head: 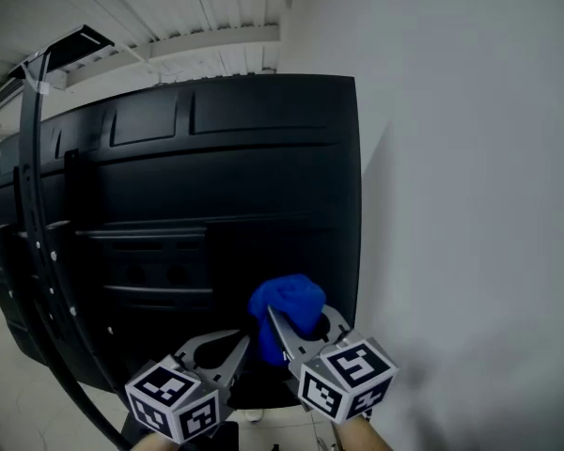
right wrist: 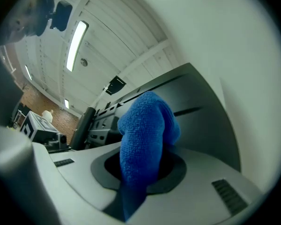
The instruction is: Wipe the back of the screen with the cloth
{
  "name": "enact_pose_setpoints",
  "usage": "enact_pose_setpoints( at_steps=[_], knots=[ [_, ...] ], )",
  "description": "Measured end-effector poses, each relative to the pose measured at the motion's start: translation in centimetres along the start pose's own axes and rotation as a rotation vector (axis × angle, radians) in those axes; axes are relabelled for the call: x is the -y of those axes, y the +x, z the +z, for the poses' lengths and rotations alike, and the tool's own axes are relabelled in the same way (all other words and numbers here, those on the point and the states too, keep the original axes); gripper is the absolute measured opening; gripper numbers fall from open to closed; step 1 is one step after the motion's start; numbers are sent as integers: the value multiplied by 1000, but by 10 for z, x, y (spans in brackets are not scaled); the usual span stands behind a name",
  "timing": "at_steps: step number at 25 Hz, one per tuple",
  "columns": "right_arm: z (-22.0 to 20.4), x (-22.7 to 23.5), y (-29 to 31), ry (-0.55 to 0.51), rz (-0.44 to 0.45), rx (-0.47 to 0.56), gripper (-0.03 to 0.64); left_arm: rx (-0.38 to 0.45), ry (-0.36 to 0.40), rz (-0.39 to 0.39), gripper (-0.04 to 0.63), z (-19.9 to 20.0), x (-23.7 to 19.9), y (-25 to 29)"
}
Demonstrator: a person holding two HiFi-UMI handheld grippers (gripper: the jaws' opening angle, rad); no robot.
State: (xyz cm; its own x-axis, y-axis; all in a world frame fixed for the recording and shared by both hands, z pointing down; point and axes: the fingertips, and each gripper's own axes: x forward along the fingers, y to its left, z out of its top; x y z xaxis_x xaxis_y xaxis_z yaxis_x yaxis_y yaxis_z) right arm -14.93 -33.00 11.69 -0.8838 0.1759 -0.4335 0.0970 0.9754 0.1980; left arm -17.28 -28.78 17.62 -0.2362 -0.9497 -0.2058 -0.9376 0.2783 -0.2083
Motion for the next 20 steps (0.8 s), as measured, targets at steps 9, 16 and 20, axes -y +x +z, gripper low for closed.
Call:
enact_pose_setpoints(
  at_steps=[9, 16, 20],
  knots=[
    [-83, -122, 75, 59, 192, -89, 52, -50, -36, 248, 8, -47, -81, -101],
    [-117, -170, 135, 70, 263, -160, 52, -106, -80, 303, 8, -67, -97, -143],
    [-122, -164, 152, 57, 229, -178, 52, -110, -84, 289, 8, -70, -99, -140]
  ],
)
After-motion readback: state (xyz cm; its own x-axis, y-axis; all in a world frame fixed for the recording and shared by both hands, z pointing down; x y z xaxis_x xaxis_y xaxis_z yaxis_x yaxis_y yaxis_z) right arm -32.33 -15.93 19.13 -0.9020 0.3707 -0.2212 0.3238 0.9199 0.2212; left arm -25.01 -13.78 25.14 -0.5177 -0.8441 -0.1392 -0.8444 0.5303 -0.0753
